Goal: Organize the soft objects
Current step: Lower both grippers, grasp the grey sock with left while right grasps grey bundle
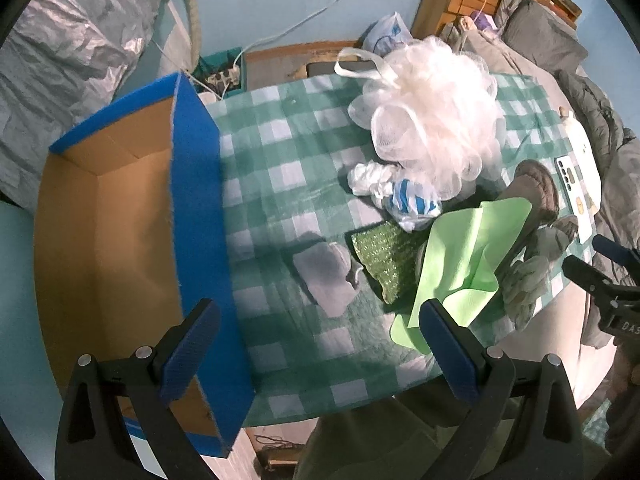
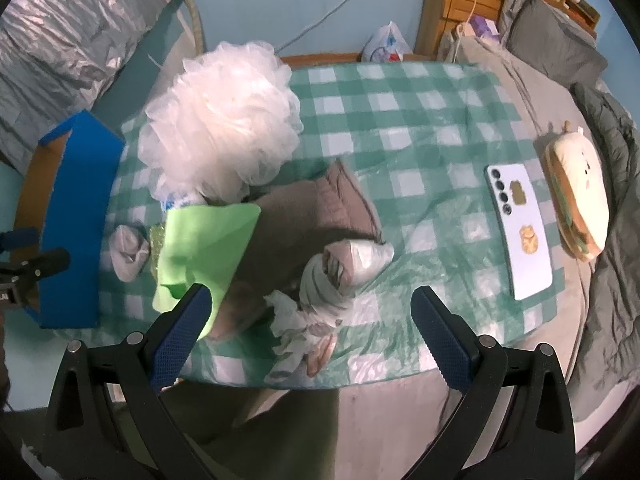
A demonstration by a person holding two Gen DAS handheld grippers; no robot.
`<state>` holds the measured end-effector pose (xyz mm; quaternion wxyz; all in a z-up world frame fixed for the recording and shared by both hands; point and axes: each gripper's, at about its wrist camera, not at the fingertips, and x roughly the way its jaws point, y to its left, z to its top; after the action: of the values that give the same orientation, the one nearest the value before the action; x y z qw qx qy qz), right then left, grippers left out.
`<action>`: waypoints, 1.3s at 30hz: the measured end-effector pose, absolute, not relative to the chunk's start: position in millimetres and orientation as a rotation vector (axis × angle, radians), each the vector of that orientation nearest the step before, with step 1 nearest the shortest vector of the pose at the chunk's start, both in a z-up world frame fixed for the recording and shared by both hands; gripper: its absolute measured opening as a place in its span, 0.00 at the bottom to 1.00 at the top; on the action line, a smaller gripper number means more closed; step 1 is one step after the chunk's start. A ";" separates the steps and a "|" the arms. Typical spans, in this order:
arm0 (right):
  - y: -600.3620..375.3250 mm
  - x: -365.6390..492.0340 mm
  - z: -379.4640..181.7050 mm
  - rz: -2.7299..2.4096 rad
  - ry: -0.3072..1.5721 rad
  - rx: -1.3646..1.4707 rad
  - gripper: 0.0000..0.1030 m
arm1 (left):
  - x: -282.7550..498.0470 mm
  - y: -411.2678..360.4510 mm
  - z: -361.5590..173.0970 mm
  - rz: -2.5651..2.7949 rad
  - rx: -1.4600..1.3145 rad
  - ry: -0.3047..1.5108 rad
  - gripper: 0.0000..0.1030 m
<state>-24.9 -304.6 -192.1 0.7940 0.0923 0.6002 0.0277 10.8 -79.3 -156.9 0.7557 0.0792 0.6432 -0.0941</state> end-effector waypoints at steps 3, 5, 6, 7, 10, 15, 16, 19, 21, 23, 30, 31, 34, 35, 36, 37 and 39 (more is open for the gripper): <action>-303.9 -25.8 -205.4 0.057 1.313 0.193 0.97 | 9.1 -84.8 -162.6 -0.210 0.176 1.413 0.97; -303.2 -26.5 -214.4 0.056 1.330 0.191 0.97 | 9.3 -86.4 -167.2 -0.214 0.175 1.417 0.97; -302.9 -27.1 -217.2 0.056 1.335 0.190 0.97 | 9.5 -87.3 -170.1 -0.211 0.176 1.422 0.97; -302.4 -27.3 -220.8 0.058 1.341 0.190 0.97 | 9.7 -88.3 -173.6 -0.210 0.175 1.427 0.97; -301.8 -27.3 -228.7 0.060 1.358 0.189 0.97 | 10.8 -89.7 -184.4 -0.194 0.175 1.444 0.97; -300.9 -27.5 -242.4 0.065 1.383 0.191 0.96 | 12.2 -91.1 -197.0 -0.178 0.190 1.452 0.97; -300.5 -27.4 -244.4 0.066 1.386 0.192 0.95 | 13.0 -91.6 -199.4 -0.177 0.193 1.451 0.97; -299.2 -25.8 -251.4 0.084 1.400 0.198 0.90 | 16.0 -89.8 -208.2 -0.159 0.192 1.455 0.97; -297.3 -24.6 -255.8 0.100 1.406 0.190 0.86 | 19.0 -87.4 -214.5 -0.147 0.179 1.461 0.97; -295.1 -22.4 -260.6 0.116 1.421 0.179 0.77 | 21.3 -85.0 -219.6 -0.135 0.169 1.474 0.97; -296.1 -16.1 -274.5 0.137 1.453 0.217 0.40 | 24.9 -88.7 -227.6 -0.111 0.211 1.464 0.97; -300.2 -16.2 -273.5 0.139 1.450 0.230 0.39 | 25.4 -90.1 -228.7 -0.107 0.221 1.463 0.97; -314.0 -17.0 -267.5 0.137 1.438 0.250 0.35 | 27.2 -94.5 -230.1 -0.107 0.232 1.467 0.97; -315.9 -16.9 -265.3 0.138 1.433 0.250 0.34 | 27.1 -95.6 -230.0 -0.117 0.225 1.469 0.97; -318.3 -16.3 -264.1 0.138 1.429 0.247 0.34 | 26.3 -99.1 -228.2 -0.125 0.216 1.477 0.97; -319.5 -16.5 -262.3 0.139 1.426 0.244 0.34 | 26.0 -100.4 -227.2 -0.128 0.211 1.480 0.97; -323.2 -18.6 -255.4 0.139 1.421 0.235 0.34 | 25.2 -103.7 -226.9 -0.127 0.226 1.471 0.97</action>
<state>-18.6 -323.2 -255.4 0.7494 0.1075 0.6503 0.0635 25.2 -103.7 -226.9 0.7337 0.1028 0.6692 -0.0576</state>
